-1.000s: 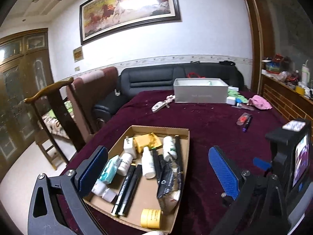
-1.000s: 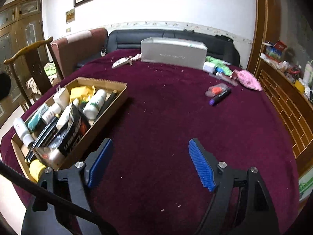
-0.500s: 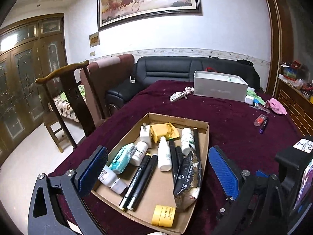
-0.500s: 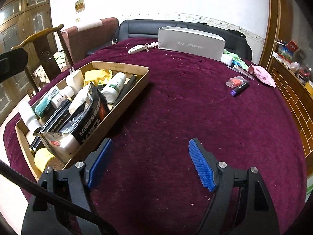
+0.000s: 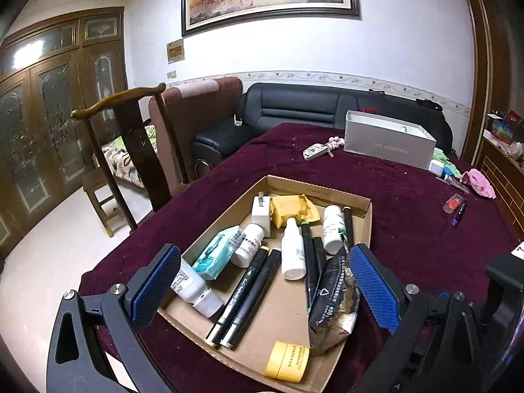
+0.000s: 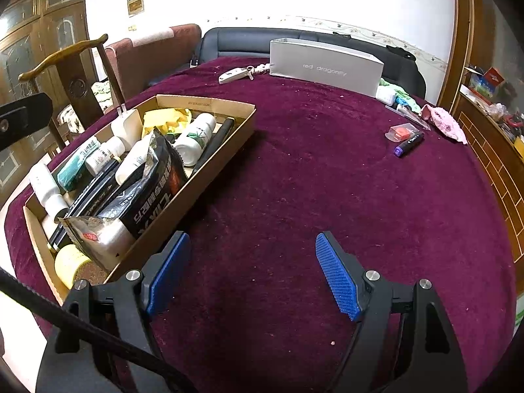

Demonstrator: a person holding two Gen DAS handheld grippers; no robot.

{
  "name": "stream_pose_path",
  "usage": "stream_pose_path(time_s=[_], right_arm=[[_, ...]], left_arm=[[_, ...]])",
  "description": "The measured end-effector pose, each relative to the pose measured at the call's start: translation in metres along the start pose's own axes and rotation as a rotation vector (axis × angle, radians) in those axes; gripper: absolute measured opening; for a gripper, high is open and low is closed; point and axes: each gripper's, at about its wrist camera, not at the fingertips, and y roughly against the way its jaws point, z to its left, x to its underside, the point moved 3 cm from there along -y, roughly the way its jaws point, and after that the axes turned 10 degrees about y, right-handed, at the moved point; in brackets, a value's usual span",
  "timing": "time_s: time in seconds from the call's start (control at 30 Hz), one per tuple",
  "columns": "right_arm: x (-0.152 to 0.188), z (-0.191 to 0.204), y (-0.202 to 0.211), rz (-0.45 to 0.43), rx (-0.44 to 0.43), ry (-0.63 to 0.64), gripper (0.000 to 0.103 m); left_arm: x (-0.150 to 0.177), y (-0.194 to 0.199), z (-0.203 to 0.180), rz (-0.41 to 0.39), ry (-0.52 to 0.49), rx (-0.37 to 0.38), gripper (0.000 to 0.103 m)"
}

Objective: Organize objects

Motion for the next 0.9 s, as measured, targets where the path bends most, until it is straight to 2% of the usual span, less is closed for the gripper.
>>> stream_pose_path(time_s=[0.9], right_arm=[[0.002, 0.016, -0.004, 0.016, -0.011, 0.039, 0.08]], left_arm=[[0.003, -0.01, 0.01, 0.02, 0.026, -0.02, 0.101]])
